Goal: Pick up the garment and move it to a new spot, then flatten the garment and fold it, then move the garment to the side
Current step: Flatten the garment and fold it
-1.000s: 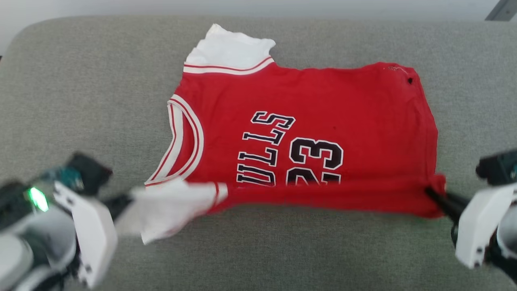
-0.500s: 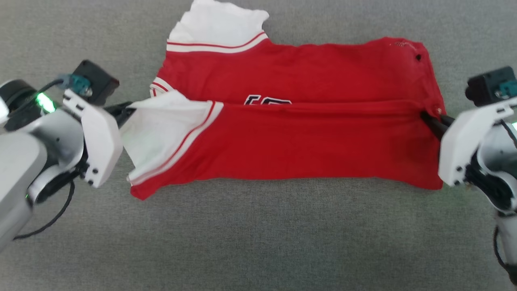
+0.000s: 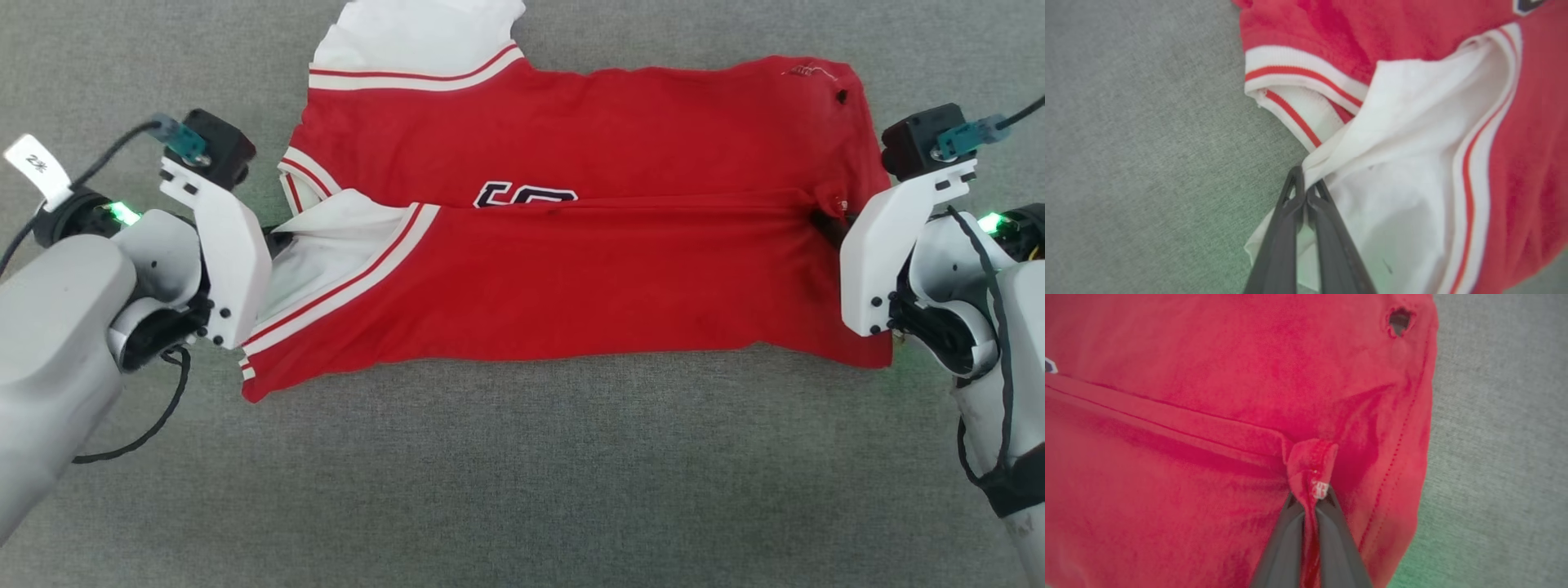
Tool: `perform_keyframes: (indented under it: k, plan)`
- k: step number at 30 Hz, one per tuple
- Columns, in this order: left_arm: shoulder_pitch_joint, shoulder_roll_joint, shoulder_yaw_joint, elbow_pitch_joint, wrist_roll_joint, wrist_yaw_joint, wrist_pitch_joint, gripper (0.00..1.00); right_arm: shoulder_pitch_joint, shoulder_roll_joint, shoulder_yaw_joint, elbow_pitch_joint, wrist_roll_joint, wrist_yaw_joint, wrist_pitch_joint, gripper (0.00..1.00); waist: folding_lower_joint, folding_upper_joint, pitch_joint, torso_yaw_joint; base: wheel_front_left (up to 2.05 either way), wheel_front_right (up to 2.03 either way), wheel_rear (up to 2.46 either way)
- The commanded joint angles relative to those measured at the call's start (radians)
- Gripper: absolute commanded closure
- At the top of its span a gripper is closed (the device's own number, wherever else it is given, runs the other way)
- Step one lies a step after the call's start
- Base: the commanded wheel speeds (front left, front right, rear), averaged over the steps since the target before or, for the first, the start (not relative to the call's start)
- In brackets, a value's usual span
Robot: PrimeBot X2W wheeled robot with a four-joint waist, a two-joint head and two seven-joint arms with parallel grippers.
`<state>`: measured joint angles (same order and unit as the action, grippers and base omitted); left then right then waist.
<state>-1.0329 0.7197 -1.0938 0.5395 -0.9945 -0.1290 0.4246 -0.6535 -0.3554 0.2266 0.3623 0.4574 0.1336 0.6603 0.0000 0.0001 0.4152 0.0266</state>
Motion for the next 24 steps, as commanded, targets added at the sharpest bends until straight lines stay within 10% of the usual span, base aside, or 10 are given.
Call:
perform_keyframes:
  k: [1, 2, 14, 24]
  plan:
    - [-0.009, -0.001, -0.002, 0.01, -0.01, 0.0, 0.006, 0.43, 0.005, 0.0, 0.007, 0.024, 0.003, -0.005, 0.012, 0.0, 0.0, -0.0001, -0.007, -0.002, 0.0, 0.0, 0.0]
    - [-0.014, 0.002, -0.007, 0.013, -0.021, 0.0, 0.009, 0.0, 0.004, -0.003, 0.012, 0.028, 0.007, -0.005, 0.013, 0.0, 0.0, -0.0001, -0.014, -0.002, 0.0, 0.0, 0.0]
    - [0.019, 0.111, 0.001, -0.136, -0.084, 0.04, 0.033, 0.0, 0.101, 0.003, -0.11, -0.116, -0.018, -0.004, -0.096, 0.0, 0.0, -0.0001, -0.111, 0.002, 0.0, 0.0, 0.0]
    - [0.175, 0.272, 0.025, -0.516, -0.197, 0.287, 0.104, 0.0, 0.272, 0.134, -0.303, -0.367, -0.144, -0.003, -0.231, 0.0, 0.0, -0.0001, -0.143, -0.01, 0.0, 0.0, 0.0]
